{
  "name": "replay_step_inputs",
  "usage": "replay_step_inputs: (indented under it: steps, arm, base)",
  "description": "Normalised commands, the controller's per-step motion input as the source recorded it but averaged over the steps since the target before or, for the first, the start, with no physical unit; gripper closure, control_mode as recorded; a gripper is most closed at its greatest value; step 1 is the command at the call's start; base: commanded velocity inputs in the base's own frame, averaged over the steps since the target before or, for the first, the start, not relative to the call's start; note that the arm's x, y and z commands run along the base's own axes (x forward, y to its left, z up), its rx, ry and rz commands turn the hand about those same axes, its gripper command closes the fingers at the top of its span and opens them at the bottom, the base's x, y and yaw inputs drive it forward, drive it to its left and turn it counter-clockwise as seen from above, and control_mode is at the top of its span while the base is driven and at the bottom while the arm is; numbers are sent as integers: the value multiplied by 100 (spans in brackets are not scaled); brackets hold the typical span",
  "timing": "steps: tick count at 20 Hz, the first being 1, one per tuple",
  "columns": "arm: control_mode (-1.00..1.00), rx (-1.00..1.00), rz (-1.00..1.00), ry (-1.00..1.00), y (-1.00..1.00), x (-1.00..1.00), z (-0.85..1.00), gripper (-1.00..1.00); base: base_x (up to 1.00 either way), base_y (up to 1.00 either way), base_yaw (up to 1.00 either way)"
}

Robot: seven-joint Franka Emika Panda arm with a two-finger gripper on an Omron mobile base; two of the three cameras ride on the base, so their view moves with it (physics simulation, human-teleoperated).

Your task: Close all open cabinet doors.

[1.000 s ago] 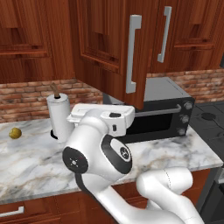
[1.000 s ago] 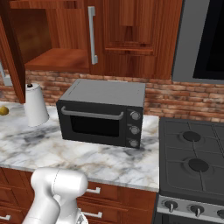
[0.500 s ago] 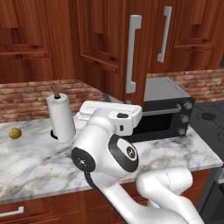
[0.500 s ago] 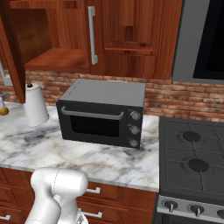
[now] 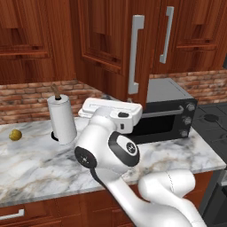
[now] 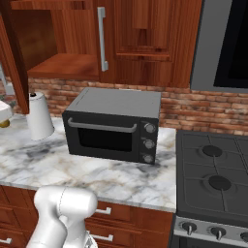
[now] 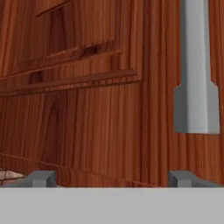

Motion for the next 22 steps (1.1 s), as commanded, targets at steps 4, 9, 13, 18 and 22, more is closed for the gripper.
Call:
replay_step_inputs:
  steps: [4, 9, 13, 18, 22]
  arm:
    - [-100, 0, 0, -2, -10, 32, 0, -100]
    - [-100, 0, 0, -1, -17, 27, 0, -100]
    - [-100, 0, 0, 0, -27, 27, 0, -100]
    - [-100, 0, 0, 0, -29, 28, 0, -100]
    - [-100, 0, 0, 0, -26, 28, 0, -100]
  base:
    - [0, 0, 0]
    - [0, 0, 0]
    - [0, 0, 0]
    - [0, 0, 0]
    - [0, 0, 0]
